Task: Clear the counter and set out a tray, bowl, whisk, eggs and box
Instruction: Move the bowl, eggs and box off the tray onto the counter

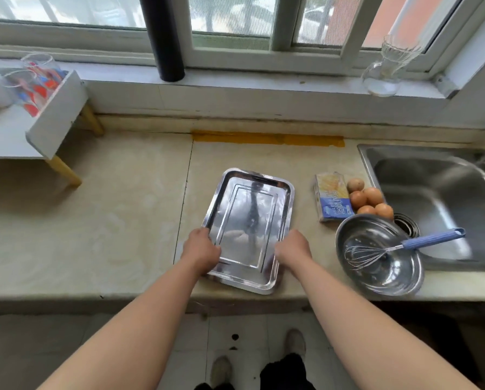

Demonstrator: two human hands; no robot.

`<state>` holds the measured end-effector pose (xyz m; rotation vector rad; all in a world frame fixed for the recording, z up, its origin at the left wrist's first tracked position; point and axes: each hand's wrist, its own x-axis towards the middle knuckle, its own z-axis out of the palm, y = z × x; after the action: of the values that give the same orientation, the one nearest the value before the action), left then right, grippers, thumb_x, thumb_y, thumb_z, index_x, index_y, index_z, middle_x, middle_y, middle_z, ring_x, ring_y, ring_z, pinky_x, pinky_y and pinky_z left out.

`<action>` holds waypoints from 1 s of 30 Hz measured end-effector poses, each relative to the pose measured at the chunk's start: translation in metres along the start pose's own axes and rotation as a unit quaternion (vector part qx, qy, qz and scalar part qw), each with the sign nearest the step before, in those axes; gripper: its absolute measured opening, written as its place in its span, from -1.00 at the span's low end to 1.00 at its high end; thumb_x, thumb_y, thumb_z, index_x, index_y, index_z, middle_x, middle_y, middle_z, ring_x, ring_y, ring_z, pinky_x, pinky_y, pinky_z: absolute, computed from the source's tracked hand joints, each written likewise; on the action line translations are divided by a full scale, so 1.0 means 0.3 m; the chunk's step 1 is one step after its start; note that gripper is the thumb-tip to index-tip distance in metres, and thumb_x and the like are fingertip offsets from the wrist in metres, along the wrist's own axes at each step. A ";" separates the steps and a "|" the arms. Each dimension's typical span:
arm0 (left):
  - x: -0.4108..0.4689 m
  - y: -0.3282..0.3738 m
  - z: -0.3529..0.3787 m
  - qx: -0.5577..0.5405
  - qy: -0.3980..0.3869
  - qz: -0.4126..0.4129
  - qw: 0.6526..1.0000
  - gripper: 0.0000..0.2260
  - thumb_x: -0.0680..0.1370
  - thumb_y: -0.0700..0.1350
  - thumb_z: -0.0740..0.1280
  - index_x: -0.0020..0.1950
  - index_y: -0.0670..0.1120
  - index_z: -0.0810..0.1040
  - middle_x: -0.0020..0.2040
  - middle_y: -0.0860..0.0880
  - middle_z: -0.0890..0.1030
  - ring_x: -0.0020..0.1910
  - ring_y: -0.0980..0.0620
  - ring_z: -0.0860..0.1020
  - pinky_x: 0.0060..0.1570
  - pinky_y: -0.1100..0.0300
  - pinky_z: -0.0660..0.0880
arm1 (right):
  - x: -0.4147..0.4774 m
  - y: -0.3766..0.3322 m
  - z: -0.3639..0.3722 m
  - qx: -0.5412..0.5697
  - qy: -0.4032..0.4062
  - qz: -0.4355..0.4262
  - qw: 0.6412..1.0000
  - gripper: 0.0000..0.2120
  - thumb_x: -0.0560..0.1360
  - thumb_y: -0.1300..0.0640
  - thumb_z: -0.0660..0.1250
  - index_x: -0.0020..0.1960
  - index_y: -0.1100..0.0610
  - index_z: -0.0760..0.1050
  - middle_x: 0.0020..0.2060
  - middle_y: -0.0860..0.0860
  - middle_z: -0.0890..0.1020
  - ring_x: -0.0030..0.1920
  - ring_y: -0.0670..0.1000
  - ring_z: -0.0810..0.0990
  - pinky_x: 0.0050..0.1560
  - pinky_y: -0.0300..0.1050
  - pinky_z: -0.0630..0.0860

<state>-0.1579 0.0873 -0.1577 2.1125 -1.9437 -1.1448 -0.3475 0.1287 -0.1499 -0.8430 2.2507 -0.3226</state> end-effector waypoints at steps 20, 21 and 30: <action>-0.097 -0.172 -0.029 -0.084 0.053 -0.167 0.981 -0.56 0.49 -0.24 0.31 0.27 -0.34 0.20 0.21 -0.25 0.51 0.17 -0.20 0.54 -0.02 0.09 0.45 | 0.034 -0.142 0.062 -0.028 0.035 -0.008 0.999 -0.44 0.51 0.23 0.25 0.44 0.29 0.13 0.38 0.27 0.25 0.31 0.26 0.43 0.27 0.00 0.41; -0.090 -0.170 -0.024 -0.065 0.049 -0.162 0.983 -0.57 0.50 -0.23 0.29 0.27 -0.35 0.21 0.19 -0.23 0.50 0.14 -0.18 0.54 -0.07 0.14 0.43 | 0.054 -0.144 0.057 -0.030 0.033 -0.015 0.999 -0.44 0.51 0.22 0.25 0.44 0.29 0.12 0.38 0.27 0.25 0.32 0.25 0.41 0.27 0.00 0.40; -0.077 -0.152 0.010 -0.062 0.061 -0.187 0.978 -0.57 0.49 -0.27 0.32 0.20 -0.31 0.14 0.10 -0.20 0.55 0.05 -0.13 0.57 -0.20 0.17 0.41 | 0.166 -0.182 -0.013 -0.093 0.007 -0.062 0.994 -0.46 0.50 0.22 0.25 0.42 0.26 0.16 0.38 0.22 0.23 0.27 0.23 0.47 0.29 0.00 0.44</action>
<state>-0.1196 0.1184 -0.1717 2.4792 -1.4214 -1.1186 -0.3512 0.0548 -0.1492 -1.0847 2.2713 -0.1764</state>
